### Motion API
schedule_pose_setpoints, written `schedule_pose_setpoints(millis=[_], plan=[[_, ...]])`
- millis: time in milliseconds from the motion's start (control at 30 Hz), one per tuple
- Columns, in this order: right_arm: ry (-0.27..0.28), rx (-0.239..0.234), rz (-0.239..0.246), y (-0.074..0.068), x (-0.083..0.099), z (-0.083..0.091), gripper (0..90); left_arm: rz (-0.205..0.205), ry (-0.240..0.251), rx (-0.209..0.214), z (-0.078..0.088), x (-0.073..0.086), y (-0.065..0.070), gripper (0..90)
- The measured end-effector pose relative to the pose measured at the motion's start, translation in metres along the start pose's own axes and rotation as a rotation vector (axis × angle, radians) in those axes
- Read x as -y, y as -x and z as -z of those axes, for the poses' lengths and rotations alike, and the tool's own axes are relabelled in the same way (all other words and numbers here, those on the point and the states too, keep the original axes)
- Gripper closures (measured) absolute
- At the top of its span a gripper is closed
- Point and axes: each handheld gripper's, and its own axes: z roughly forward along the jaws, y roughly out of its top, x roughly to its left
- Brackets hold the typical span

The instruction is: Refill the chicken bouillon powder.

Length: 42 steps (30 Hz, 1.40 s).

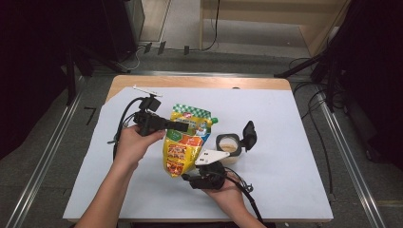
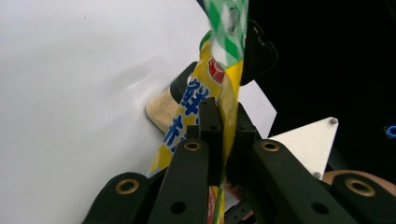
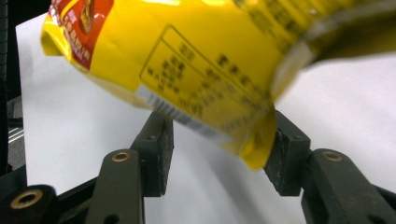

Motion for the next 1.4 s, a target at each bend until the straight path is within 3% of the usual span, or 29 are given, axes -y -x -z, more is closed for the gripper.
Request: schedule_pose_setpoints(millis=[200, 333, 500, 767, 1067, 1200, 1400], plan=[[0.023, 0.009, -0.026, 0.006, 0.0, 0.005, 50.5, 0.007, 0.043, -0.013, 0.016, 0.001, -0.004, 88.5], [0.047, 0.018, -0.015, 0.01, 0.0, 0.008, 50.0, 0.015, 0.073, -0.039, 0.027, 0.001, -0.008, 88.6], [0.055, 0.019, -0.024, 0.011, 0.0, 0.009, 49.9, 0.037, 0.109, -0.074, 0.037, 0.002, -0.019, 88.1], [0.054, 0.013, -0.021, 0.01, 0.001, 0.011, 49.9, 0.071, 0.166, -0.095, 0.05, 0.002, -0.038, 88.4], [0.042, 0.021, -0.018, 0.008, 0.005, 0.012, 50.6, 0.071, 0.181, -0.174, 0.047, -0.003, -0.053, 87.8], [0.038, 0.03, -0.006, 0.007, 0.007, 0.014, 50.9, 0.06, 0.204, -0.161, 0.044, -0.008, -0.056, 88.5], [0.043, 0.041, -0.022, 0.007, 0.009, 0.019, 51.2, 0.01, 0.216, -0.155, 0.036, -0.012, -0.063, 88.6]])
